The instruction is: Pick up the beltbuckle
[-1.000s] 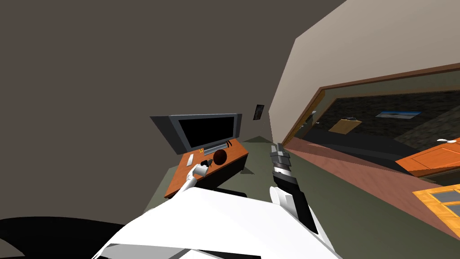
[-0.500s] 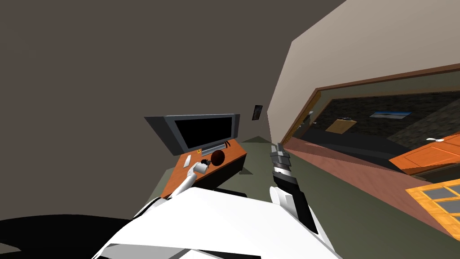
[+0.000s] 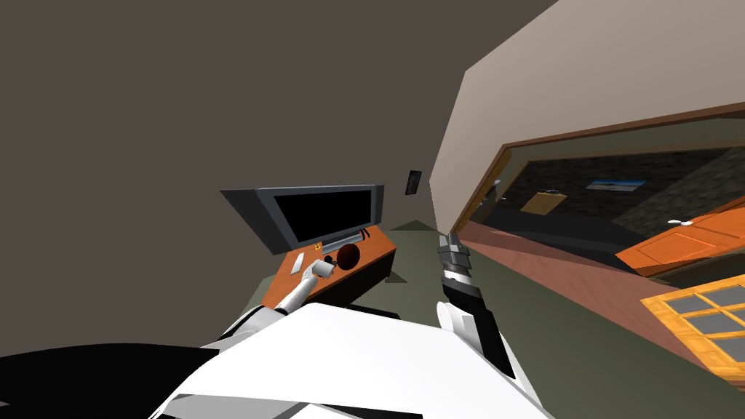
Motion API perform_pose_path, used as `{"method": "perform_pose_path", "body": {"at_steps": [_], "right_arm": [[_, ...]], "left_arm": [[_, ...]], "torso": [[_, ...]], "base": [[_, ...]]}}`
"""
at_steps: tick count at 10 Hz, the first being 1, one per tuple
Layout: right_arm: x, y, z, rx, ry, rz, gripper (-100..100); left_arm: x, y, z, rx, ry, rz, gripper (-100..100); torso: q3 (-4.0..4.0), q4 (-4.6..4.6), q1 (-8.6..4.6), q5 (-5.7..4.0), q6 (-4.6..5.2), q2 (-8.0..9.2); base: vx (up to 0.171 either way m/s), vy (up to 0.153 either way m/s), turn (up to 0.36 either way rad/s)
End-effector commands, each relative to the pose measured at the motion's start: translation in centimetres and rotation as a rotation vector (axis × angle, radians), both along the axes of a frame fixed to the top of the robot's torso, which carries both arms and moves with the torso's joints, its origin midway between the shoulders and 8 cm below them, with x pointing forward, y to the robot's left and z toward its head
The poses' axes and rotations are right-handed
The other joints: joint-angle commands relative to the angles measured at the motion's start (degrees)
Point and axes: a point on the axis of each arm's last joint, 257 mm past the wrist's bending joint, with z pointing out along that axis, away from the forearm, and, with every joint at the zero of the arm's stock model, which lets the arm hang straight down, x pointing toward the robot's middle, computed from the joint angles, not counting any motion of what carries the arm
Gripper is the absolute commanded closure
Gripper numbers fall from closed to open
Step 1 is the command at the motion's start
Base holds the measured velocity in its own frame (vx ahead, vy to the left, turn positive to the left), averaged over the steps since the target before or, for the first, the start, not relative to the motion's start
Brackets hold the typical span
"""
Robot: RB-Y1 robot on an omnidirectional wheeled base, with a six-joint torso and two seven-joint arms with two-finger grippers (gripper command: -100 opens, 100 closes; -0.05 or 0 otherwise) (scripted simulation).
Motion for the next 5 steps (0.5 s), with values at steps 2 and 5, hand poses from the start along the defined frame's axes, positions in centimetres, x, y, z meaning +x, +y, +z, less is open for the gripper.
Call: {"method": "perform_pose_path", "body": {"at_steps": [2,5], "right_arm": [[0.0,0.0,0.0,0.0,0.0,0.0,0],[0.0,0.0,0.0,0.0,0.0,0.0,0]], "left_arm": [[-0.5,1.8,0.0,0.034,0.043,0.009,-100],[-0.8,2.4,-0.3,0.028,0.037,0.026,-100]], "torso": [[-0.01,0.0,0.01,0.0,0.0,-0.02],[0.03,0.01,0.15,0.06,0.02,0.05]], "base": [[0.024,-0.043,-0.025],[-0.003,-0.004,-0.04]]}}
